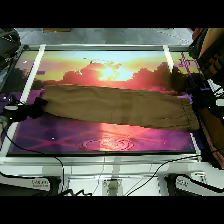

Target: Fold the clothes and pants, and hang the long-sleeved shirts on hangers.

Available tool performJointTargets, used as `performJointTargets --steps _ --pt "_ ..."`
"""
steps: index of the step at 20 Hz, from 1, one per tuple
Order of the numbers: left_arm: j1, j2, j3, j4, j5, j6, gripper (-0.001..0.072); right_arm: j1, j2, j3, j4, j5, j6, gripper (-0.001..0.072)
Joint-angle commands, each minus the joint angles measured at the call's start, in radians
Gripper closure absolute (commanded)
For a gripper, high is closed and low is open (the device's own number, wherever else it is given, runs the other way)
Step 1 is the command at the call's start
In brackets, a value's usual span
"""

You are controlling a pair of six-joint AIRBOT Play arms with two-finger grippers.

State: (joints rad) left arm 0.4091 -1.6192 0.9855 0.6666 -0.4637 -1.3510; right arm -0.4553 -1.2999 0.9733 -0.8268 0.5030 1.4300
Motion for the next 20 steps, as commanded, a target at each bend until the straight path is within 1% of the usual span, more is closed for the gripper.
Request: performJointTargets --steps 1,2,3,4,5,6,7,8,9,13,15,17,20 --pt "-0.106 -0.012 -0.001 -0.050 0.303 0.082 0.0201 0.001 0.000 0.001 -0.001 0.036 -0.048 0.0027" --pt "-0.137 -0.012 -0.001 -0.047 0.407 0.099 0.0538 0.001 0.000 0.001 0.000 0.052 -0.069 0.0028" --pt "-0.158 -0.012 0.002 -0.043 0.478 0.111 0.0685 0.001 0.002 0.001 0.000 0.069 -0.089 0.0028" --pt "-0.173 -0.011 0.013 -0.031 0.526 0.111 0.0690 0.002 0.006 0.002 0.001 0.084 -0.093 0.0029" --pt "-0.177 -0.005 0.028 0.000 0.531 0.111 0.0691 0.002 0.007 0.011 0.002 0.106 -0.093 0.0066" --pt "-0.178 0.008 0.043 0.046 0.520 0.111 0.0690 0.007 0.007 0.027 0.004 0.121 -0.093 0.0198" --pt "-0.177 0.031 0.053 0.092 0.499 0.111 0.0691 0.020 0.007 0.049 0.006 0.130 -0.093 0.0391" --pt "-0.177 0.061 0.057 0.133 0.485 0.110 0.0691 0.042 0.006 0.074 0.012 0.134 -0.093 0.0608" --pt "-0.178 0.100 0.057 0.171 0.467 0.111 0.0690 0.074 0.006 0.099 0.011 0.133 -0.093 0.0679" --pt "-0.178 0.266 0.057 0.280 0.311 0.111 0.0690 0.281 -0.023 0.215 0.008 0.111 -0.093 0.0681" --pt "-0.178 0.351 0.057 0.300 0.256 0.112 0.0690 0.417 -0.064 0.272 -0.005 0.075 -0.092 0.0681" --pt "-0.178 0.437 0.057 0.299 0.201 0.114 0.0690 0.554 -0.134 0.336 -0.016 0.069 -0.079 0.0681" --pt "-0.191 0.558 0.056 0.299 0.067 0.114 0.0690 0.754 -0.284 0.447 -0.015 0.074 -0.027 0.0681"
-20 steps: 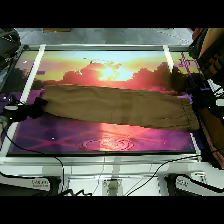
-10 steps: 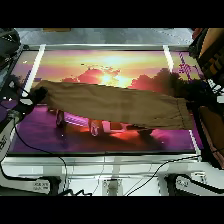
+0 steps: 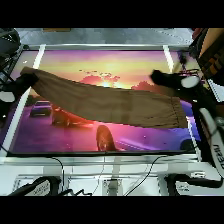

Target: Fold the clothes and pants, and hang the long-sleeved shirts on hangers.

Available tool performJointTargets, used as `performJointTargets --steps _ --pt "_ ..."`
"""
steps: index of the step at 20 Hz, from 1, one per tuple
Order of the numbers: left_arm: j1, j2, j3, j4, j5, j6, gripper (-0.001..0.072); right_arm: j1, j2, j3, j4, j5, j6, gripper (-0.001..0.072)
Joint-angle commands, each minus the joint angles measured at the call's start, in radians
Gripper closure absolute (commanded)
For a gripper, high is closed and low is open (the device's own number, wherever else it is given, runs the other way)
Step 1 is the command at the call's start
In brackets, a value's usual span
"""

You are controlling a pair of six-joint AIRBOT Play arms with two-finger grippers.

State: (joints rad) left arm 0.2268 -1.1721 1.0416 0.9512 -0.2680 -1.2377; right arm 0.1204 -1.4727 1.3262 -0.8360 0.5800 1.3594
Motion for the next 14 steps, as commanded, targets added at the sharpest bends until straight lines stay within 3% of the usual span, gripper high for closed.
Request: performJointTargets --steps 1,9,14 --pt "-0.018 0.142 0.000 0.014 -0.158 0.000 0.0690 0.244 -0.168 0.134 -0.005 0.004 0.060 0.0681" --pt "-0.103 0.238 0.000 -0.004 -0.186 -0.004 0.0689 0.607 -0.513 0.409 -0.003 0.003 0.303 0.0681" --pt "-0.105 0.237 0.000 -0.100 -0.186 -0.004 0.0690 0.703 -0.624 0.550 -0.002 -0.001 0.357 0.0681"
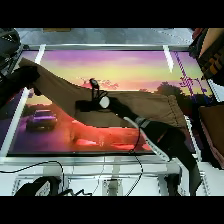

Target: Fold the clothes and pants, and hang the long-sleeved shirts on hangers.

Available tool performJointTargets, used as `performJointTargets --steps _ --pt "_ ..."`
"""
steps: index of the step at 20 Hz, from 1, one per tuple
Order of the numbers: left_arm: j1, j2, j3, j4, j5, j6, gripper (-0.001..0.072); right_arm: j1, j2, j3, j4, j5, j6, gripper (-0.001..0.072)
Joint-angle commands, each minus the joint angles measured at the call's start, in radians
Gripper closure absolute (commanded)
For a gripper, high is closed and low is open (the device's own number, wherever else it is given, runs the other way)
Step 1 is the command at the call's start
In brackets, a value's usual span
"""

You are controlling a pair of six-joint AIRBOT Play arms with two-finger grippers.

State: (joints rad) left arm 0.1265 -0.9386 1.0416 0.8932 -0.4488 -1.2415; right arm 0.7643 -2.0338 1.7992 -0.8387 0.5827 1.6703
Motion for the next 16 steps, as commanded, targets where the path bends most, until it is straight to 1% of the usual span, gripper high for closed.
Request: performJointTargets --steps 1,4,6,8,10,11,12,13,14,16 --pt "-0.004 0.003 0.000 -0.042 -0.005 0.000 0.0689 0.064 -0.067 0.082 0.000 -0.009 0.046 0.0681" --pt "-0.005 -0.007 0.000 -0.042 -0.006 0.000 0.0690 0.047 -0.067 0.082 -0.005 0.001 0.045 0.0680" --pt "-0.016 -0.028 0.000 -0.042 -0.009 0.000 0.0690 0.008 -0.060 0.082 -0.015 0.058 0.041 0.0680" --pt "-0.063 -0.065 0.000 -0.043 -0.008 0.000 0.0690 -0.061 -0.038 0.082 -0.051 0.145 0.040 0.0680" --pt "-0.151 -0.122 0.000 -0.042 0.017 0.013 0.0689 -0.152 -0.006 0.082 -0.068 0.251 0.038 0.0680" --pt "-0.204 -0.157 0.000 -0.042 0.060 0.048 0.0690 -0.199 0.015 0.082 -0.076 0.308 0.036 0.0680" --pt "-0.265 -0.198 0.001 -0.042 0.121 0.060 0.0690 -0.247 0.040 0.082 -0.087 0.364 0.014 0.0680" --pt "-0.324 -0.237 0.001 -0.043 0.167 0.060 0.0690 -0.296 0.070 0.082 -0.093 0.423 -0.029 0.0680" --pt "-0.390 -0.279 0.001 -0.066 0.199 0.060 0.0690 -0.340 0.100 0.082 -0.101 0.473 -0.064 0.0680" --pt "-0.513 -0.355 0.001 -0.120 0.226 0.060 0.0690 -0.424 0.162 0.082 -0.123 0.554 -0.098 0.0679"
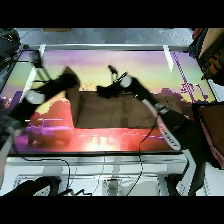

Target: Fold the clothes and pants, and hang the long-sleeved shirts on hangers.

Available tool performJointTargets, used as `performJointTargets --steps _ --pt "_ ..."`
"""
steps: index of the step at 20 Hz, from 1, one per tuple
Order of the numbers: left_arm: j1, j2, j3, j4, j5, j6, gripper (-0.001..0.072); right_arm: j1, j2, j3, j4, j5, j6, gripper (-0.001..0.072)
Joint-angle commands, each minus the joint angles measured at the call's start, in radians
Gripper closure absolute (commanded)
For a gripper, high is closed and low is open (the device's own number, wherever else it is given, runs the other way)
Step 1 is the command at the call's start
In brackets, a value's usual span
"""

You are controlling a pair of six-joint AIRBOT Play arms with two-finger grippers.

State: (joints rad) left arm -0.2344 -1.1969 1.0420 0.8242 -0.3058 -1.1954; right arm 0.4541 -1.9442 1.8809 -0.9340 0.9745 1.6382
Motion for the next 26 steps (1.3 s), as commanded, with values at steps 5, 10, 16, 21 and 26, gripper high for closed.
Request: performJointTargets --steps 5,10,16,21,26 --pt "-0.386 -0.222 0.000 -0.066 0.203 0.014 0.0690 -0.265 0.208 0.000 -0.113 0.214 -0.088 0.0680" --pt "-0.422 -0.218 0.000 -0.066 0.167 0.014 0.0028 -0.351 0.249 0.000 -0.147 0.222 -0.087 0.0679" --pt "-0.146 -0.121 0.000 -0.007 -0.172 0.014 -0.0003 -0.414 0.248 0.000 -0.312 0.325 -0.113 0.0680" --pt "0.216 -0.150 0.000 0.047 -0.533 0.014 0.0007 -0.448 0.248 0.000 -0.327 0.349 -0.192 0.0680" --pt "0.317 -0.292 0.000 0.033 -0.601 0.137 0.0007 -0.447 0.248 0.000 -0.320 0.342 -0.192 0.0679"
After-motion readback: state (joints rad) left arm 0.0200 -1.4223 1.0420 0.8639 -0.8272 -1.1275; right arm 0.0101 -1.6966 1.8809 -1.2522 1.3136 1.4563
